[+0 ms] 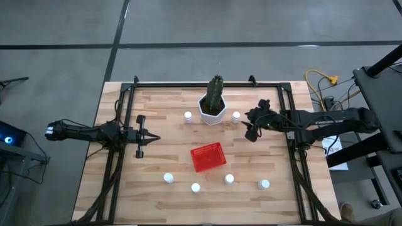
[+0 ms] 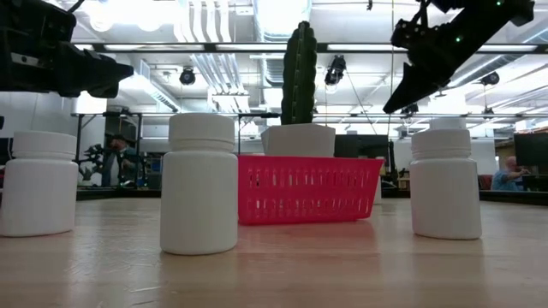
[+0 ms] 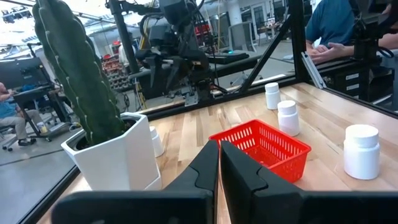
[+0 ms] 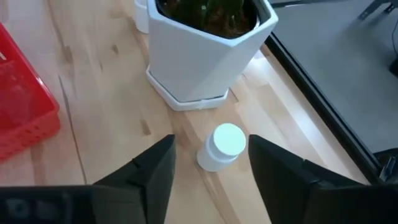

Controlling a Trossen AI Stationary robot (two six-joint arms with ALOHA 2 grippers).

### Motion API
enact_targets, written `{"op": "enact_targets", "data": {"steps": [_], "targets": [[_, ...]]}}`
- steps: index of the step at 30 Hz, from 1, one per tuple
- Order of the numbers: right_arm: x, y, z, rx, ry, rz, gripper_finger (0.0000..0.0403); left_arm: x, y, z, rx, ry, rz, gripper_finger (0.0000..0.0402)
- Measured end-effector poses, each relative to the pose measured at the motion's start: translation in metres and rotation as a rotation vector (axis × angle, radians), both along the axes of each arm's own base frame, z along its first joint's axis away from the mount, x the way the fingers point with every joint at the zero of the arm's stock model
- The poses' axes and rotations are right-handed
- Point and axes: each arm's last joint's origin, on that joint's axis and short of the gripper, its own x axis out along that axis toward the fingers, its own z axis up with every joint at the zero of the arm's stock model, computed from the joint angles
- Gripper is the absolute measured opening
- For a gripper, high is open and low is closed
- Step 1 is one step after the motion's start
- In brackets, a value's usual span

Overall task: Pick and place pill bottles into a basket
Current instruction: Put the white pill bottle into the red bin

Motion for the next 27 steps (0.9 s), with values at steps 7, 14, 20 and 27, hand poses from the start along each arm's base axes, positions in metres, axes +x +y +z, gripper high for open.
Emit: {"op": "enact_targets", "data": {"steps": [7,14,20,27], "targets": [[0.006,0.000,-0.009,0.009,0.043,-0.007,0.0206,0.000,0.000,0.000,0.000,0.000,0.000,0.0000],[0.011,-0.002,-0.017,0.035,0.070,-0.042,0.0206,0.000,0.000,0.000,0.000,0.004,0.000,0.0000],[0.015,-0.007,-0.023,0.014,0.089,-0.084,0.0250,0.000,0.000,-0.001,0.000,0.006,0.000,0.0000],[0.018,-0.014,-0.022,0.001,0.079,-0.132,0.0307,0.000,0.000,-0.001,0.000,0.006,0.000,0.0000]]}}
